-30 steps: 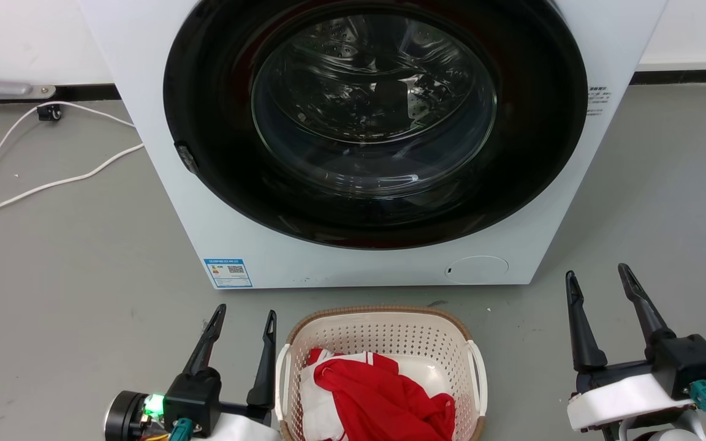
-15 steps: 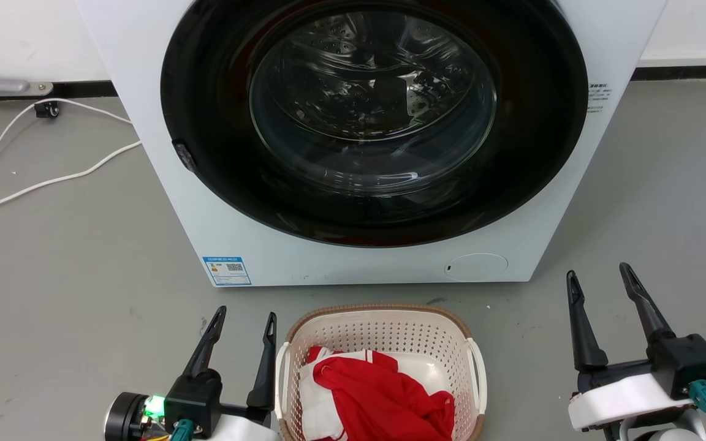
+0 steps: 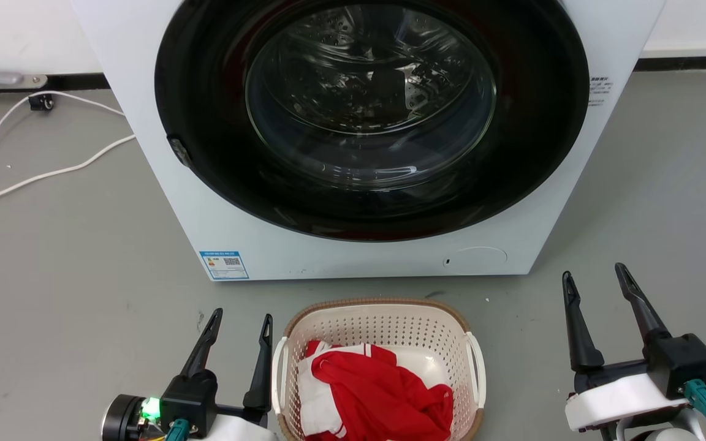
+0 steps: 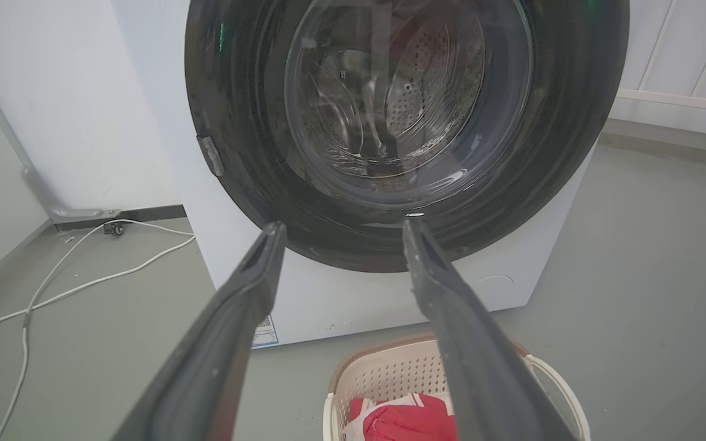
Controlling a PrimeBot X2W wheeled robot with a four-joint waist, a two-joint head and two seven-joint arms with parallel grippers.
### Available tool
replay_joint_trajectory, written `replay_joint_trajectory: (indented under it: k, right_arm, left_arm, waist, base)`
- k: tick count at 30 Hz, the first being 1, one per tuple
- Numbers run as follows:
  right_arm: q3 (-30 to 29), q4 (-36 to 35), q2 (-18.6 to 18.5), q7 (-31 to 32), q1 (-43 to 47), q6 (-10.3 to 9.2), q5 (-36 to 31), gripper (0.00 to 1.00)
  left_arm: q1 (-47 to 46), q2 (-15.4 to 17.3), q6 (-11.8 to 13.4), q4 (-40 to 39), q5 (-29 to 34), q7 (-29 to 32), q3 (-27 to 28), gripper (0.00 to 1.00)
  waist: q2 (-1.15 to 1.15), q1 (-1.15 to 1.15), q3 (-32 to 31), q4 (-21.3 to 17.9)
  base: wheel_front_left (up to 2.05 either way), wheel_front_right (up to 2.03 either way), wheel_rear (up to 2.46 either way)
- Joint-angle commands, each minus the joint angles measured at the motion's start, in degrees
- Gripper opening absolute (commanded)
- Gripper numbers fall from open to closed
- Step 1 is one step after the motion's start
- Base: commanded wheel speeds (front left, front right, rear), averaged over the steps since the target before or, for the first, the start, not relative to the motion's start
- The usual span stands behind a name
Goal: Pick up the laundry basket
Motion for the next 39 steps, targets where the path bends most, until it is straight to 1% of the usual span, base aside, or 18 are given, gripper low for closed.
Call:
replay_joint_trajectory:
  k: [1, 6, 9, 16, 17, 22, 27, 31, 32, 35, 39]
  right_arm:
    - [0.09, 0.02, -0.11, -0.17, -0.63, -0.04, -0.18, 1.0]
    - [-0.18, 0.61, -0.11, -0.17, -1.73, -0.04, -0.34, 1.0]
    - [-0.76, 2.1, -0.11, -0.16, -2.66, -0.04, 0.87, 1.0]
    - [-0.91, 5.46, -0.08, 1.03, -7.33, -0.04, -0.24, 1.0]
    - [-0.91, 5.46, -0.08, 1.03, -7.33, -0.04, -0.24, 1.0]
    - [-0.29, 9.2, -0.08, 3.9, -13.17, -0.04, 1.15, 1.0]
    - [0.17, 13.78, -0.08, 7.21, -19.19, -0.04, -0.08, 1.0]
    - [-0.11, 18.82, -0.09, 10.24, -23.73, -0.04, -0.83, 1.0]
    - [-0.07, 23.6, -0.08, 12.93, -27.01, -0.04, -1.31, 1.0]
    - [0.21, 28.33, -0.13, 15.34, -30.39, -0.04, -0.38, 1.0]
    - [1.27, 34.41, -0.08, 18.63, -34.64, -0.04, 0.46, 1.0]
  left_arm:
    - [0.2, -0.08, -0.13, 0.12, 0.13, -0.16, 0.33, 1.0]
    - [-1.68, -0.13, -0.68, 0.92, 0.22, -0.16, 0.88, 1.0]
    - [-3.06, -0.16, -0.96, 2.84, -0.31, -0.16, 1.63, 1.0]
    - [-9.36, 0.48, -2.49, 8.99, -0.88, -0.15, 3.02, 1.0]
    - [-9.36, 0.48, -2.49, 8.99, -0.88, -0.15, 3.02, 1.0]
    - [-16.96, 2.25, -4.14, 15.93, -1.78, -0.17, 3.59, 1.0]
    - [-25.44, 4.43, -5.43, 24.54, -2.52, -0.17, 2.34, 1.0]
    - [-32.13, 6.16, -5.87, 31.4, -2.55, -0.16, -0.45, 1.0]
    - [-36.2, 7.01, -5.99, 37.01, -3.63, -0.16, -3.43, 1.0]
    - [-40.59, 7.57, -6.01, 42.58, -6.29, 0.76, -8.03, 1.0]
    - [-45.66, 8.46, -6.03, 48.16, -11.49, 2.54, -14.56, 1.0]
  waist:
    - [0.0, 0.0, 0.84, -0.09]
    - [0.0, 0.0, 4.63, -0.15]
    - [0.0, 0.0, 7.71, -0.13]
    - [0.0, 0.0, 16.84, 0.36]
    - [0.0, 0.0, 16.84, 0.36]
    - [0.0, 0.0, 23.88, 0.54]
    - [0.0, 0.0, 29.38, 1.0]
    - [0.0, 0.0, 32.69, 1.09]
    - [0.0, 0.0, 34.86, 1.23]
    - [0.0, 0.0, 36.9, 1.52]
    - [0.0, 0.0, 39.8, 1.9]
  base:
    - [0.0, 0.0, 0.0]
    - [0.0, 0.0, 0.0]
    - [0.0, 0.0, 0.0]
    - [0.0, 0.0, 0.0]
    - [0.0, 0.0, 0.0]
    - [0.0, 0.0, 0.0]
    - [0.0, 0.0, 0.0]
    - [0.0, 0.0, 0.0]
    - [0.0, 0.0, 0.0]
    - [0.0, 0.0, 0.0]
    - [0.0, 0.0, 0.0]
